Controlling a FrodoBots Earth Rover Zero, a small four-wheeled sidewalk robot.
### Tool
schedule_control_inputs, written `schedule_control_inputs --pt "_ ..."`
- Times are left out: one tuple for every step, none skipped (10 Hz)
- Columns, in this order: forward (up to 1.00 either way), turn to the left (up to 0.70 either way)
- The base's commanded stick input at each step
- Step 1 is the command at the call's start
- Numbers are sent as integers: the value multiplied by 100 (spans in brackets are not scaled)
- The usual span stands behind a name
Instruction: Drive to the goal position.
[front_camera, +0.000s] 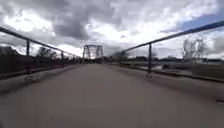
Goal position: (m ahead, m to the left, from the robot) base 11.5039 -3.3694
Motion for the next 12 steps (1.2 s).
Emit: schedule_control_inputs --pt "100 6" --pt "100 6" --pt "100 6" --pt "100 6" --pt "100 6" --pt "100 6" --pt "100 6" --pt "100 10" --pt "100 11" --pt "100 11" --pt "100 11" --pt "100 11"
